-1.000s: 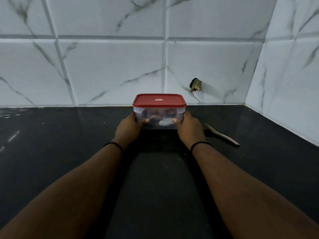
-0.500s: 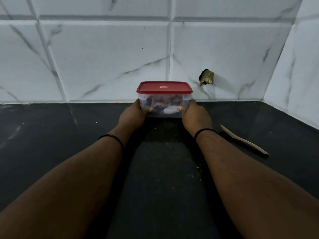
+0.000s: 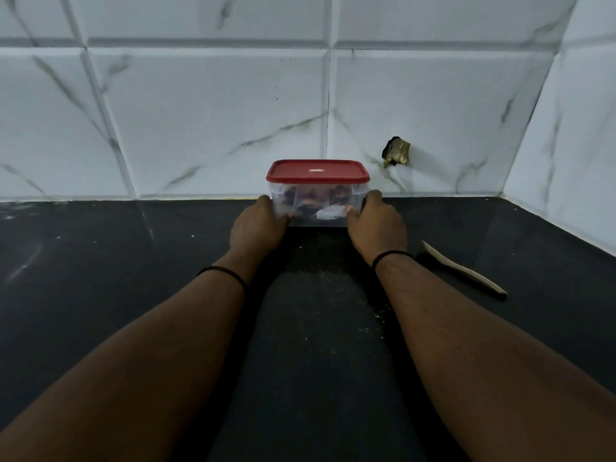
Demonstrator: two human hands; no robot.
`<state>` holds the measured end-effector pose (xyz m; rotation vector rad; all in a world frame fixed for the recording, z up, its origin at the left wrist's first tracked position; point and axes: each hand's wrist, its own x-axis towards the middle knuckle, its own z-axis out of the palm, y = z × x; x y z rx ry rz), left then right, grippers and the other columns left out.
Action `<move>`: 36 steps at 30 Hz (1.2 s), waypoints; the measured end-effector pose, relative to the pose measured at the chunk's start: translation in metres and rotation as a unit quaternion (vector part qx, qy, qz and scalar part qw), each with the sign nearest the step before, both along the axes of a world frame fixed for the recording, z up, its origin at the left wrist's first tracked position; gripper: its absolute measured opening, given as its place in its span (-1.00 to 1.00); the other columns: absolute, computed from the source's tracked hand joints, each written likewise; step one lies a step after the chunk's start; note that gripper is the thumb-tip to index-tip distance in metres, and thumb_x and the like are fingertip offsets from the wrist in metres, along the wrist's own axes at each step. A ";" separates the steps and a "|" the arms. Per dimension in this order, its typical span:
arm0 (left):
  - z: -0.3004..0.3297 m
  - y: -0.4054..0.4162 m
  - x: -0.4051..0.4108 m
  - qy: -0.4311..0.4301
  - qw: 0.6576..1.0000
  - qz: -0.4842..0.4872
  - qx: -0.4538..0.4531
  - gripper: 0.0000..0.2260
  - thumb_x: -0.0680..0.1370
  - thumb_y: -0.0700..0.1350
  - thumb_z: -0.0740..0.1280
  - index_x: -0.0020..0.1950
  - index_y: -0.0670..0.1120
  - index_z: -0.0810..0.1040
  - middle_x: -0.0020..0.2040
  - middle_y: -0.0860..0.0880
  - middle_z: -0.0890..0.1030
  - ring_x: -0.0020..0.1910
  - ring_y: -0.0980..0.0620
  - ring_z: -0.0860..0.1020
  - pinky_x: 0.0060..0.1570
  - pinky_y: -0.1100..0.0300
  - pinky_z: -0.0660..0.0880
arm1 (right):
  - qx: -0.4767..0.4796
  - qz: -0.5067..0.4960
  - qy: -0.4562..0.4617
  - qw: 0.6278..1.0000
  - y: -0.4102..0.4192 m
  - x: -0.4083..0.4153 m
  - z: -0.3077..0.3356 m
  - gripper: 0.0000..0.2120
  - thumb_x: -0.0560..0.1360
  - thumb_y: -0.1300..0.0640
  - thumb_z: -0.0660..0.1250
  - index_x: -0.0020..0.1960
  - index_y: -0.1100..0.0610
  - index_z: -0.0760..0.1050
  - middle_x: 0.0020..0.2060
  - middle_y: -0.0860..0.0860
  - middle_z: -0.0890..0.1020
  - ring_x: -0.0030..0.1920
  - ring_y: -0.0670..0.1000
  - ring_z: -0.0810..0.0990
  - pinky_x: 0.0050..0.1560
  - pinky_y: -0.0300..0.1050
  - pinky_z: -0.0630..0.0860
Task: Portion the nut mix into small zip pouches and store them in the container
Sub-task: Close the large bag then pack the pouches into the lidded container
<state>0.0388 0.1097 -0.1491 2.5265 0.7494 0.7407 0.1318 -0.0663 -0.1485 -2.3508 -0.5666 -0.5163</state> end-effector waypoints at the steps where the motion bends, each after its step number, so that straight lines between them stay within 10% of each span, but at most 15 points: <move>1: 0.000 -0.002 -0.004 -0.009 1.000 0.008 0.019 -0.62 0.58 0.14 0.29 0.21 -0.13 0.46 0.10 -0.13 0.60 0.07 -0.18 0.58 -0.02 0.00 0.52 | 0.003 -0.004 -0.025 1.000 -0.002 -0.004 0.001 -0.69 0.62 0.00 0.24 0.24 0.19 0.38 0.00 0.16 0.63 -0.01 0.19 0.62 -0.16 -0.04 0.47; 11: 0.005 -0.037 -0.068 0.028 0.999 -0.009 0.043 -0.82 0.59 0.04 0.28 0.09 -0.05 0.48 0.04 -0.04 0.47 -0.05 0.03 0.46 -0.10 0.12 0.43 | -0.066 -0.037 -0.171 0.982 -0.060 -0.062 0.008 -0.85 0.60 0.10 0.22 -0.01 0.11 0.54 -0.11 0.06 0.61 -0.05 0.09 0.52 -0.15 -0.04 0.38; 21: 0.006 -0.066 -0.102 0.014 0.997 -0.054 0.050 -0.88 0.59 0.04 0.31 -0.04 0.02 0.44 -0.01 -0.01 0.48 -0.11 0.06 0.46 -0.15 0.16 0.39 | -0.181 -0.252 0.092 0.946 -0.131 -0.079 0.011 -0.75 0.57 0.10 0.24 0.21 0.01 0.58 0.26 0.10 0.52 0.34 0.18 0.36 0.33 0.16 0.21; 36: -0.001 -0.041 -0.067 -0.043 0.997 -0.054 -0.024 -0.69 0.56 -0.03 0.38 0.29 -0.07 0.55 0.07 0.00 0.62 0.00 0.04 0.57 0.01 0.10 0.54 | -0.098 0.082 -0.022 0.992 -0.028 -0.061 0.006 -0.90 0.53 0.09 0.40 -0.03 -0.09 0.65 -0.04 -0.09 0.65 0.11 0.05 0.48 0.06 0.02 0.27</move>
